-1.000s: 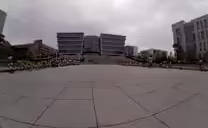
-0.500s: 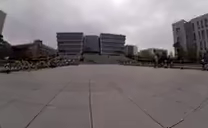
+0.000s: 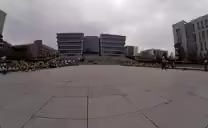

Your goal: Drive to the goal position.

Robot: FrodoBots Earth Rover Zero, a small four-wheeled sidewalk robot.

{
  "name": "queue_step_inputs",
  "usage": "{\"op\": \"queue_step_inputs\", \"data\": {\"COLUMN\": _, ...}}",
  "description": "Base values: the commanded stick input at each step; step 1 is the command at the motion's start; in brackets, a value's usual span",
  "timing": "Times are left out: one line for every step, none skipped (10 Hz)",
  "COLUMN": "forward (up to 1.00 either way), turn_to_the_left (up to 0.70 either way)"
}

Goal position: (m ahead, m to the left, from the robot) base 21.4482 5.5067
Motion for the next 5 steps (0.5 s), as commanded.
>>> {"op": "queue_step_inputs", "data": {"forward": 0.70, "turn_to_the_left": 0.06}}
{"op": "queue_step_inputs", "data": {"forward": 0.70, "turn_to_the_left": 0.14}}
{"op": "queue_step_inputs", "data": {"forward": 0.70, "turn_to_the_left": 0.14}}
{"op": "queue_step_inputs", "data": {"forward": 0.70, "turn_to_the_left": 0.14}}
{"op": "queue_step_inputs", "data": {"forward": 0.70, "turn_to_the_left": 0.14}}
